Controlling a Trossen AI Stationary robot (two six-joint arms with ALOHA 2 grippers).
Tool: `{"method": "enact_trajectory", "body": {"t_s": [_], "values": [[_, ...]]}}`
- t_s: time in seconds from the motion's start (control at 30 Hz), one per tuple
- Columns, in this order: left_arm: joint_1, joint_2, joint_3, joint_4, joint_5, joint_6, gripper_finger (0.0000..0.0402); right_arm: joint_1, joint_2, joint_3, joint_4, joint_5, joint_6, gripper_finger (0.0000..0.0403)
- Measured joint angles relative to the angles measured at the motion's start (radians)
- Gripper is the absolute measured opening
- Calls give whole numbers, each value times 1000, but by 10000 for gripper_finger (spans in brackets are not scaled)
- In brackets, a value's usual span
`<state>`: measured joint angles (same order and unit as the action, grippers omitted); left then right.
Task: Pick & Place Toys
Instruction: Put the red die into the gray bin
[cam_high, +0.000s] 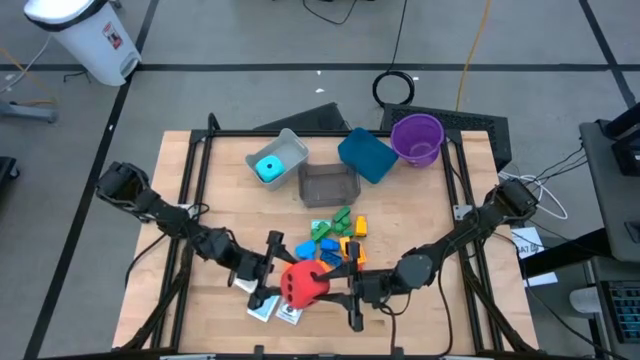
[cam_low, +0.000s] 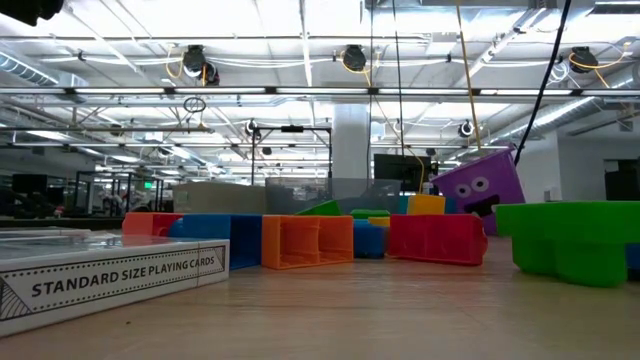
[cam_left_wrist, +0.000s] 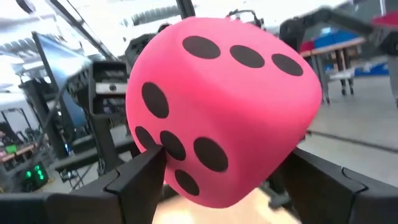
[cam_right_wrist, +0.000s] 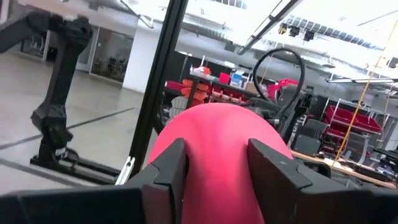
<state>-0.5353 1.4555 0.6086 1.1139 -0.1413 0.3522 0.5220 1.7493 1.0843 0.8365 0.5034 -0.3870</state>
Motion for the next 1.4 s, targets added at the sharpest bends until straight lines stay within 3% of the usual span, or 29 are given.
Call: {"method": "enact_trajectory", "body": {"t_s": [0.43, 0.77, 0.97, 1.4], "values": [[-11, -2, 0, 57, 18, 31, 273, -9, -1, -1, -49, 8, 31, 125], [-34, -3, 0, 15, -59, 85, 347, -10, -1, -3, -58, 19, 26, 125], [-31, -3, 0, 11, -54, 94, 389, -10, 0, -3, -59, 19, 23, 125], [7, -3, 65, -92, -6, 60, 387, -19, -4, -2, -89, 15, 37, 125]]}}
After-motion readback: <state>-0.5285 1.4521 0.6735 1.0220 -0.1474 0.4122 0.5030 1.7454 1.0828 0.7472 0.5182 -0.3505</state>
